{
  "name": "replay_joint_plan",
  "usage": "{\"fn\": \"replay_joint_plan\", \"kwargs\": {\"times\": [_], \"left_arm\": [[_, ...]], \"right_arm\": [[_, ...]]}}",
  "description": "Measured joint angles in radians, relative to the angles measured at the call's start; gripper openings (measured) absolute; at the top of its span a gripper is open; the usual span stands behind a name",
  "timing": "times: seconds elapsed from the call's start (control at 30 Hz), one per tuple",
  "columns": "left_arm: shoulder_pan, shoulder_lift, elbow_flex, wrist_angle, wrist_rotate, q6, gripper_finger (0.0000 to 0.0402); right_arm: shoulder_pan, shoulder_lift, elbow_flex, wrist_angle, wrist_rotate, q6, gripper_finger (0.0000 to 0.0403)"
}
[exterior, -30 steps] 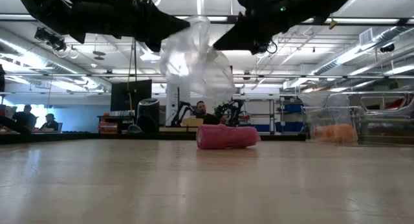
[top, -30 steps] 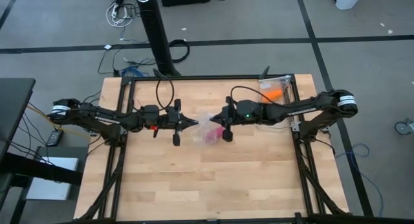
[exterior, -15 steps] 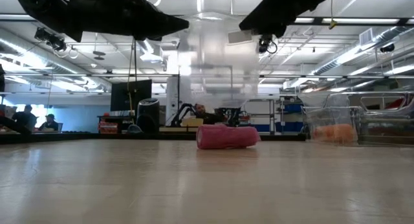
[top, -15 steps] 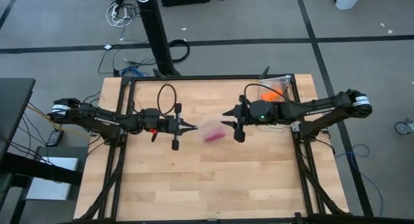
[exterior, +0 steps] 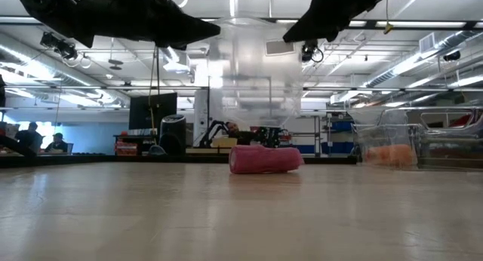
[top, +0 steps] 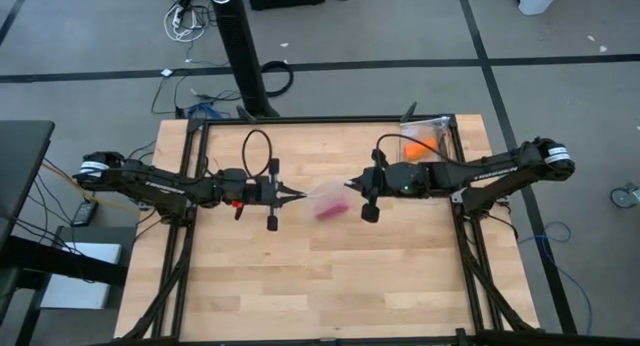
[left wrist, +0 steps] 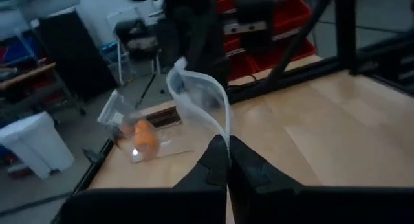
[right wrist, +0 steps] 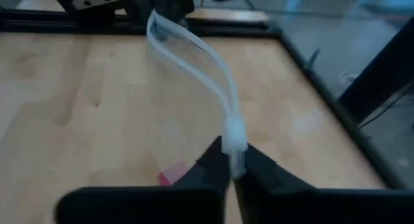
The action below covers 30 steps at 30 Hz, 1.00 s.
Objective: Roll bandage
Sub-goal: Open the transparent zip bag
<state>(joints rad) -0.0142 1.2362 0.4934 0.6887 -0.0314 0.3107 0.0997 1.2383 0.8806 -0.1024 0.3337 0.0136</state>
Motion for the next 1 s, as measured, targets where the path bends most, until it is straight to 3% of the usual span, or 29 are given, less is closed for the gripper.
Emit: {"fn": "replay_joint_plan", "kwargs": {"times": [0.1, 0.3, 0.63, 1.0], "left_arm": [[0.008, 0.0, 0.0, -0.007, -0.009, -0.077, 0.0003], [0.032, 0.0, 0.006, -0.015, 0.002, -0.138, 0.0003], [0.034, 0.0, 0.137, -0.2, 0.018, -0.106, 0.0003], [0.034, 0.0, 0.143, -0.206, 0.022, -0.103, 0.0003]], "right_arm": [[0.019, 0.003, 0.0, 0.009, 0.041, -0.044, 0.0011], [0.038, 0.019, 0.0, 0.072, 0.002, -0.102, 0.0004], [-0.036, 0.134, 0.0, 0.267, -0.123, -0.177, 0.0002], [-0.091, 0.231, 0.0, 0.465, -0.26, -0.2, 0.0001]]}}
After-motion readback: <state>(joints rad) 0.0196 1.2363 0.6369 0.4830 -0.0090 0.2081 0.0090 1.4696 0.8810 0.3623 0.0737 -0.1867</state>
